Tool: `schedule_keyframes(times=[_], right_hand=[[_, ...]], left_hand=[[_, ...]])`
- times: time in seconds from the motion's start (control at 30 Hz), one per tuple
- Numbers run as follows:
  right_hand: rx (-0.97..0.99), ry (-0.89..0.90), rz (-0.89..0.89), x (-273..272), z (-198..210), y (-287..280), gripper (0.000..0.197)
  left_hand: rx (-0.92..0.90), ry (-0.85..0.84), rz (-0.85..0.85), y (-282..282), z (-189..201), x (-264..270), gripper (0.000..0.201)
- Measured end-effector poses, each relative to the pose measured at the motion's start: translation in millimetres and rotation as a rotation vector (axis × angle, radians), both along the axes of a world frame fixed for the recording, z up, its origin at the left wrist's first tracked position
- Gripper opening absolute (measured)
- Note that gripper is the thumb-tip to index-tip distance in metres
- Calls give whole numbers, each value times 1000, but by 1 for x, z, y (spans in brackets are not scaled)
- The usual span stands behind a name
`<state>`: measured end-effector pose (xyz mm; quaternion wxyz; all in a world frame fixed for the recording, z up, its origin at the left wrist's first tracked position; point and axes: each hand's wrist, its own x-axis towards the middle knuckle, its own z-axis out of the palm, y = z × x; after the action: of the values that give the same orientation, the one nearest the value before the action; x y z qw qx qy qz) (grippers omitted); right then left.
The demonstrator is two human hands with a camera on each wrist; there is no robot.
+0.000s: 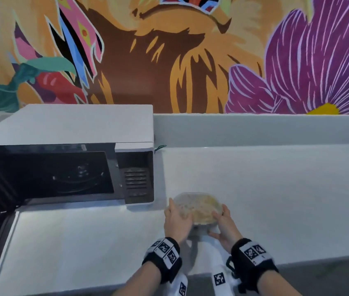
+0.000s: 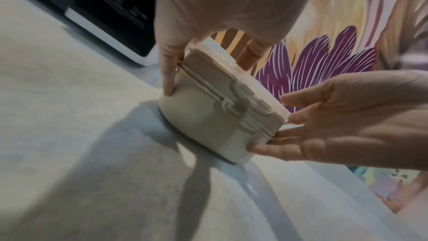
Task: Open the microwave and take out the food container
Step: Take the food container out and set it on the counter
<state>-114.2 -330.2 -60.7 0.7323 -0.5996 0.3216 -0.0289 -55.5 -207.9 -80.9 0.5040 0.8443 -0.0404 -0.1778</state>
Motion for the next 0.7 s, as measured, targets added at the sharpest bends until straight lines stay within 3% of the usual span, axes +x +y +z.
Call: schedule_keyframes(times=[0.4,0.57,0.7], right_hand=[[29,23,-50,53,9,-37,61],[52,11,-58,56,4,-38,62],[43,9,-146,57,-10,-41,68]], left_hand=[[-136,21,-161,-28,-40,86,109],[-95,-2,-220,-28,-42,95,108],[60,-72,-262,-21,-22,77,93]])
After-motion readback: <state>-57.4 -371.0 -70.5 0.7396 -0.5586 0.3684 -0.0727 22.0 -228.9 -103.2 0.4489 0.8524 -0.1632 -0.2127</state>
